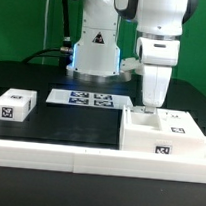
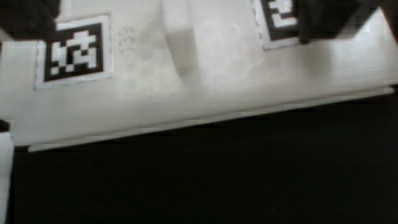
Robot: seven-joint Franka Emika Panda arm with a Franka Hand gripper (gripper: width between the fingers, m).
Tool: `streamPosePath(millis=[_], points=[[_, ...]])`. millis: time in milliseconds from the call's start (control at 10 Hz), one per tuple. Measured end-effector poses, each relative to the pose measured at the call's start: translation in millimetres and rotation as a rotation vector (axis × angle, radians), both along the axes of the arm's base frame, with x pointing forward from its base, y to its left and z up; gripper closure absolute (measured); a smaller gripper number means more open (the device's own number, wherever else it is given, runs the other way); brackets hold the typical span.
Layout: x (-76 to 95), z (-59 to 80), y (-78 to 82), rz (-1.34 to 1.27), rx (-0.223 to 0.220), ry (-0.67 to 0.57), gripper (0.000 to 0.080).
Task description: Assemble cabinet
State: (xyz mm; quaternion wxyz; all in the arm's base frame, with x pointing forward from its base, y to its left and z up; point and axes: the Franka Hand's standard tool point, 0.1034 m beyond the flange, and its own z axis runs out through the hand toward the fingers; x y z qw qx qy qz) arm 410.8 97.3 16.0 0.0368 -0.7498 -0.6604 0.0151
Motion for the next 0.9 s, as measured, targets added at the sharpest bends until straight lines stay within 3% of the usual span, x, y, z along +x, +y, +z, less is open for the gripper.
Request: streamPosePath(millis=[100, 200, 300, 400, 500, 900], points=[[-0.7, -1.0, 0.0, 0.000, 0.000, 0.002, 0.0276], [-1.1, -1.4, 0.0, 0.000, 0.000, 0.003, 0.0411], [-1.5, -2.1, -0.4, -0.001, 0.000, 0.005, 0.0594], [-1.9, -2.7, -0.8, -0.002, 0.000, 0.007, 0.0594], [-0.8, -1.9, -0.6, -0.002, 0.001, 0.003, 0.0720], [0.0, -1.3, -0.6, -0.002, 0.001, 0.001, 0.0731]])
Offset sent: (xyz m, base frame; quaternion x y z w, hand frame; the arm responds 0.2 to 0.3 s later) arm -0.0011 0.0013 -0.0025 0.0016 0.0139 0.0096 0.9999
